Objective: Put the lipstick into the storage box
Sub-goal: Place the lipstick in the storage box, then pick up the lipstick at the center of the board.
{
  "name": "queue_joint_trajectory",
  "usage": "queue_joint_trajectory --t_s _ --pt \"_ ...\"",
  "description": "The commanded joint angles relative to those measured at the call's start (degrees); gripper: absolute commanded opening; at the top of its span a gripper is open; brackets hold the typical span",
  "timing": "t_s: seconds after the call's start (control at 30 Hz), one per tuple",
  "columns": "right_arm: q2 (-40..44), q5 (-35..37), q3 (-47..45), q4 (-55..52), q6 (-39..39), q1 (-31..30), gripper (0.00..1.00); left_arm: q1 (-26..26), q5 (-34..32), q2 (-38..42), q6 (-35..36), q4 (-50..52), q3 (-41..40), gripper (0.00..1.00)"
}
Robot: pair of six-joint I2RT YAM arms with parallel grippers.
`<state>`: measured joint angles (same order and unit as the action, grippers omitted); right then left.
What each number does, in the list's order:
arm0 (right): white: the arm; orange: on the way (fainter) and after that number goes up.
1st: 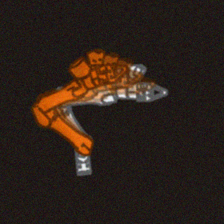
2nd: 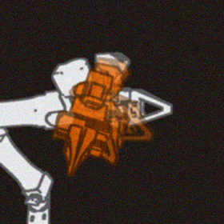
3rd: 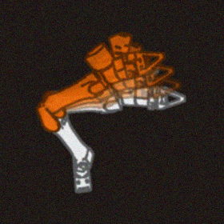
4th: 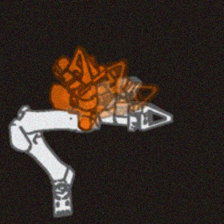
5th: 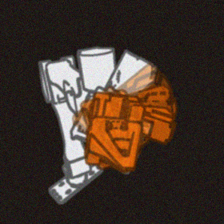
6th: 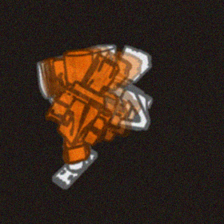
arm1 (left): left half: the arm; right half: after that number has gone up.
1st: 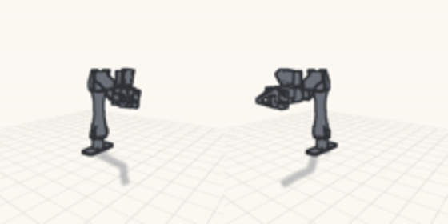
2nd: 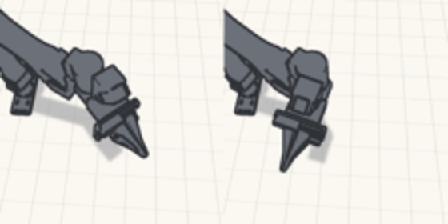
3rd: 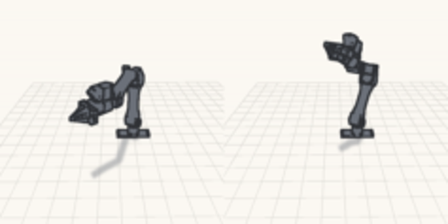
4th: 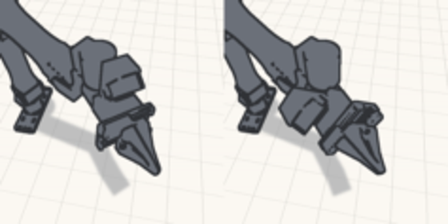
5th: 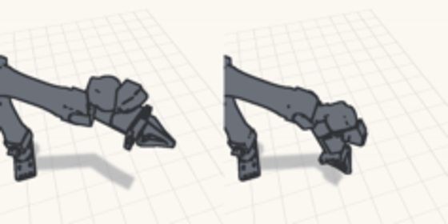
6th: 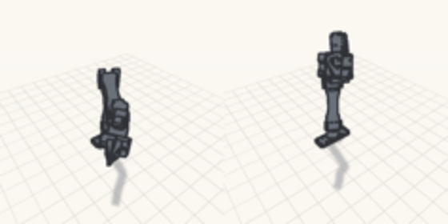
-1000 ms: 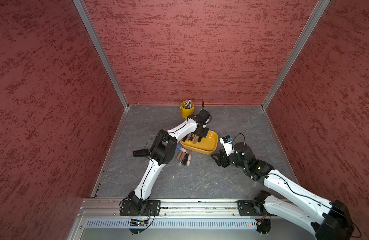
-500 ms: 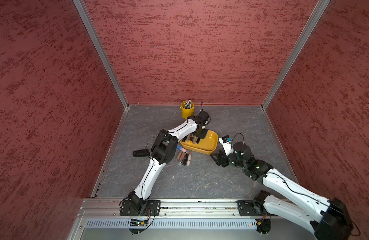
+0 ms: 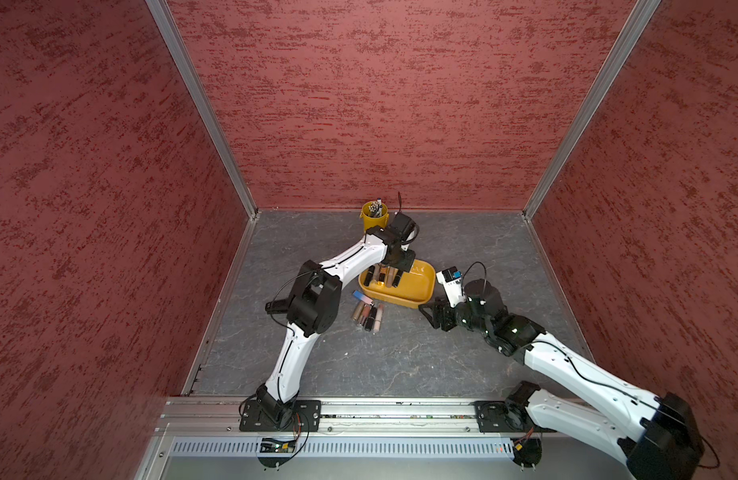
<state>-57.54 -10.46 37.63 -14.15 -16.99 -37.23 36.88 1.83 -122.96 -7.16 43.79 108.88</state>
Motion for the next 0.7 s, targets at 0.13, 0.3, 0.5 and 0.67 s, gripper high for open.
queue_joint_trajectory --t_s 0.13,0.3,0.5,0.67 --pt "-6.62 -5.34 6.24 -6.03 -6.02 -0.85 0.65 -2.17 5.03 20.16 -7.19 -13.33 -15.79 0.64" --pt "-12.93 -4.58 10.76 -9.40 -7.59 -4.41 0.63 -5.31 9.33 33.94 -12.82 -19.28 -31.61 0.66" --pt "-22.64 -1.74 16.93 -10.95 -9.77 -10.46 0.62 -8.92 12.32 49.08 -17.61 -21.98 -48.19 0.67" --pt "-31.74 2.14 22.84 -13.38 -13.06 -13.49 0.62 -10.37 11.74 59.35 -18.54 -19.06 -56.69 0.68"
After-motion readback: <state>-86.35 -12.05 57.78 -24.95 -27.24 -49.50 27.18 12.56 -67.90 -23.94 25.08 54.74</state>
